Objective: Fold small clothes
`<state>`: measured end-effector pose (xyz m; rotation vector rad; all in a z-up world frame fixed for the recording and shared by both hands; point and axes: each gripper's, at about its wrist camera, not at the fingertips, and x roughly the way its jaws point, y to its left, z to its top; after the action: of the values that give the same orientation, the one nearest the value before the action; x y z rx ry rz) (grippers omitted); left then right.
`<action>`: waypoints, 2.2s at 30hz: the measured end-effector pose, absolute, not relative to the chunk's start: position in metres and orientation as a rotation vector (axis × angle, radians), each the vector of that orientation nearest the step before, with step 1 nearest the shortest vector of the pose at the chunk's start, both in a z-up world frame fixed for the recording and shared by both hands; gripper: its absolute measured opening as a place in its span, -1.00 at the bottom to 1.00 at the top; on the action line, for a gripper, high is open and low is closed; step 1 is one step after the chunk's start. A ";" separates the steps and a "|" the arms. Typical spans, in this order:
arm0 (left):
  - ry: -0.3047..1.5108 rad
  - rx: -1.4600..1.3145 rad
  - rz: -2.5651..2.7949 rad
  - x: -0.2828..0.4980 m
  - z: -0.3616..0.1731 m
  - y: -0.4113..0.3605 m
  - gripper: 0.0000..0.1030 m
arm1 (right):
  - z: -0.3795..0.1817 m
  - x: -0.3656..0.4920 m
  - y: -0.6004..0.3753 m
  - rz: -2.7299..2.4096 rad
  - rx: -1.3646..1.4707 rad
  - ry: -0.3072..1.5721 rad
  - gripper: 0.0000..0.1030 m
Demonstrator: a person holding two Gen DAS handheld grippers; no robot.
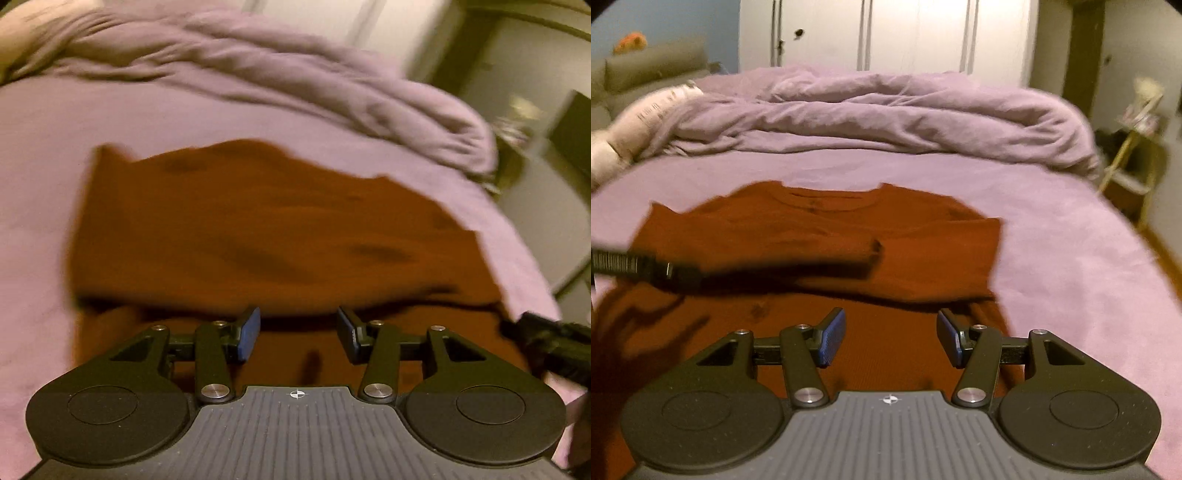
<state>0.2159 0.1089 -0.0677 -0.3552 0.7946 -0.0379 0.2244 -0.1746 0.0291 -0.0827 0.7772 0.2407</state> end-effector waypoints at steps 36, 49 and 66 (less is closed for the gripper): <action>0.799 -0.395 0.142 0.204 -0.051 0.164 0.19 | -0.020 0.349 -0.214 -0.090 -0.164 0.774 -0.85; 0.699 -0.239 0.179 0.290 -0.075 0.107 0.49 | -0.035 0.332 -0.061 0.474 -0.322 0.644 -0.78; 0.740 -0.152 0.213 0.251 -0.080 0.121 0.72 | -0.024 0.300 -0.154 0.301 -0.288 0.662 -0.26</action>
<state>0.2511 0.1208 -0.0801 -0.1521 0.7400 0.2126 0.2999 -0.1537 -0.0239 -0.2880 0.6620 0.3008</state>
